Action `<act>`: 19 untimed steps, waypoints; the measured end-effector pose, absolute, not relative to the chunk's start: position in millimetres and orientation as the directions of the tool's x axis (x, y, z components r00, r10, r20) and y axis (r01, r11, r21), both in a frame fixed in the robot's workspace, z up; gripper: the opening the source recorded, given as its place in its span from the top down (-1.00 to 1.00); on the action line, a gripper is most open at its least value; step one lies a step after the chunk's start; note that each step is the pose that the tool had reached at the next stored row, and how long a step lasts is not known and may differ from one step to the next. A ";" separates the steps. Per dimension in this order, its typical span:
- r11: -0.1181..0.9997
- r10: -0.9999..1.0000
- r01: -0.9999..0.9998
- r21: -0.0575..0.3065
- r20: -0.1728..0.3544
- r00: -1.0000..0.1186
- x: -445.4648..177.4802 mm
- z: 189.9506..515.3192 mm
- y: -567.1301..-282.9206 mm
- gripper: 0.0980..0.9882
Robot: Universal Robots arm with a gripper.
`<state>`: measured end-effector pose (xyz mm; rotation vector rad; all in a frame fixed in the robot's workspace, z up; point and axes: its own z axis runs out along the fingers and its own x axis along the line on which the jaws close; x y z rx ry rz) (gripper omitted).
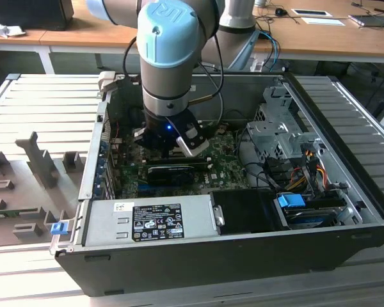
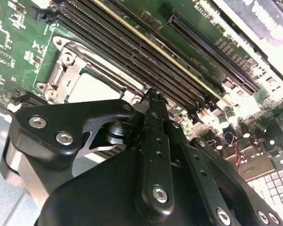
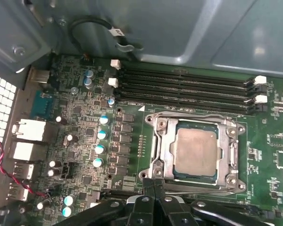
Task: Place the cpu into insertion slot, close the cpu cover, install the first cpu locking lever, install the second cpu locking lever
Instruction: 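Install the second cpu locking lever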
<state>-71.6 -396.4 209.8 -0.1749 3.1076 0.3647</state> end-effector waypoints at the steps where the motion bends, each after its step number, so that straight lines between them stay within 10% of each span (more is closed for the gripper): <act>1: 0.966 -0.110 -0.112 0.235 -0.021 -0.994 -71.7 208.2 -396.9 0.98; 19: 0.950 -0.111 -0.114 0.290 -0.030 -0.993 -77.5 196.9 -399.2 0.98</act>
